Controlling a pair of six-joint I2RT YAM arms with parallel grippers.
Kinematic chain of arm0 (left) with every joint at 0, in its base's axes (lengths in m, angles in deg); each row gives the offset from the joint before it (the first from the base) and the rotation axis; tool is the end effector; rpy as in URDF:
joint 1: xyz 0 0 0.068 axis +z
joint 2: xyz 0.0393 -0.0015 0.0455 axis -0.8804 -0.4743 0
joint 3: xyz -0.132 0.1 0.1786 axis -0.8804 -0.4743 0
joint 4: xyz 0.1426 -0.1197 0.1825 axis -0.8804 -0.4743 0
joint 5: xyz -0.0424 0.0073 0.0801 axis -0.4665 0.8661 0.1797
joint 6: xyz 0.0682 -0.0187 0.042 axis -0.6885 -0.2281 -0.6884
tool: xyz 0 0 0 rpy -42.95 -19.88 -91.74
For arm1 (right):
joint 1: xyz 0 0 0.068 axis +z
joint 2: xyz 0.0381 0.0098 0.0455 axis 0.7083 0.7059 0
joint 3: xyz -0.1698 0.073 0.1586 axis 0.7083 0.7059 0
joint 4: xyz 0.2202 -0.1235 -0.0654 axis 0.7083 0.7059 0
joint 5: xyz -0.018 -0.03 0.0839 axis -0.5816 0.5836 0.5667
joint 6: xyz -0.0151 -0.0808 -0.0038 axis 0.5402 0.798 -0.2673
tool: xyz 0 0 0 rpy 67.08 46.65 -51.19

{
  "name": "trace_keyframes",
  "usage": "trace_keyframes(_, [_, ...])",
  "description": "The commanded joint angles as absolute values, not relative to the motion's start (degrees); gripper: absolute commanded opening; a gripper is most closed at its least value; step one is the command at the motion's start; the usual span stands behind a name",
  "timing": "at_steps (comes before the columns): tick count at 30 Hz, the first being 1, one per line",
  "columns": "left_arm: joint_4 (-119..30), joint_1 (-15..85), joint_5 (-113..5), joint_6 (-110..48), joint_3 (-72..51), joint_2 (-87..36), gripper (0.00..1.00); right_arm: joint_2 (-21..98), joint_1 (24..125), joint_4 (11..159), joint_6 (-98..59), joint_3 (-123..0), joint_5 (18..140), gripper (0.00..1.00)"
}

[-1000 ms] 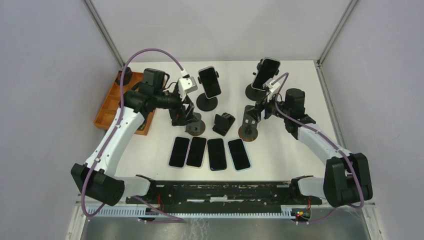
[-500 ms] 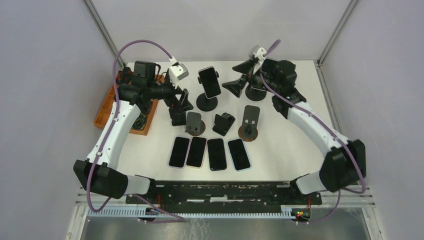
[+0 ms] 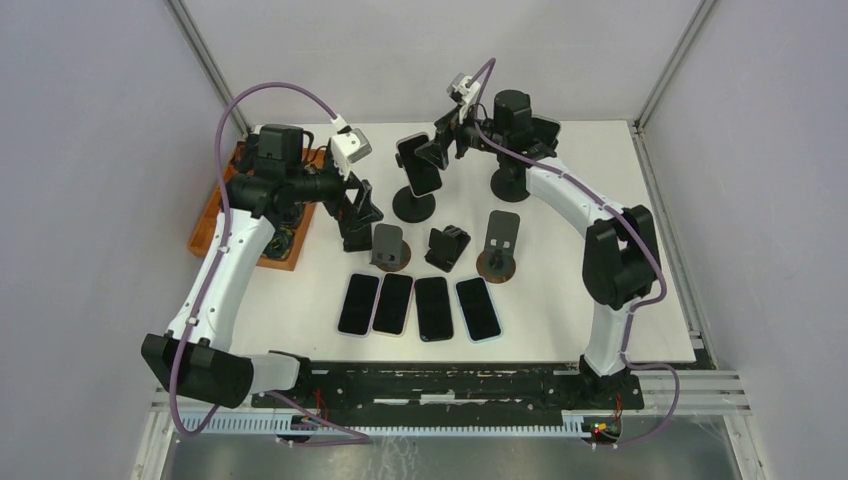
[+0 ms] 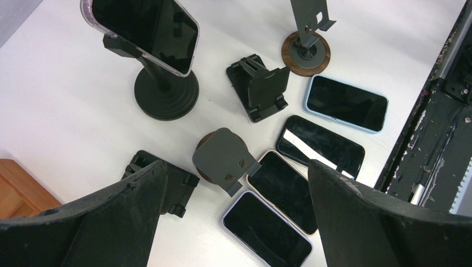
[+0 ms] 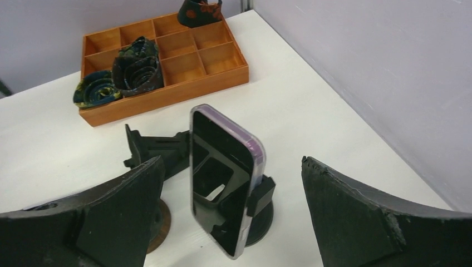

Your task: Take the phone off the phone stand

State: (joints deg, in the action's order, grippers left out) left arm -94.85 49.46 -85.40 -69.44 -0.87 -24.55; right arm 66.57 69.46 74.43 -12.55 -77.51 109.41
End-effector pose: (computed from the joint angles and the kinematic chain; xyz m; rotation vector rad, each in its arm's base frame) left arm 0.2734 -0.1061 0.3451 1.0521 1.8878 -0.6382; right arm 0.4162 0.2373 0.2977 -0.8584 1.5357 0.8764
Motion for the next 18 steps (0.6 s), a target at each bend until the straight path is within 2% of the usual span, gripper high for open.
trace_keyframes(1, [-97.08, 49.65, -88.36, -72.21, -1.61, -23.20, 1.00, 70.60, 69.38, 74.15, -9.80, -84.64, 110.97, 0.98])
trace_keyframes(13, [-101.44, 49.65, -90.93, -76.71, -1.82, -22.41, 1.00, 78.75, 69.24, 72.68, -10.85, -90.60, 116.74, 0.98])
trace_keyframes(15, [-101.52, 49.65, -90.89, -77.01, -1.96, -22.59, 1.00, 79.16, 69.18, 71.54, -11.97, -90.53, 119.14, 0.95])
trace_keyframes(18, [-101.50, 49.65, -91.01, -77.28, -1.99, -22.81, 1.00, 79.46, 69.24, 70.86, -12.88, -90.43, 120.53, 0.84])
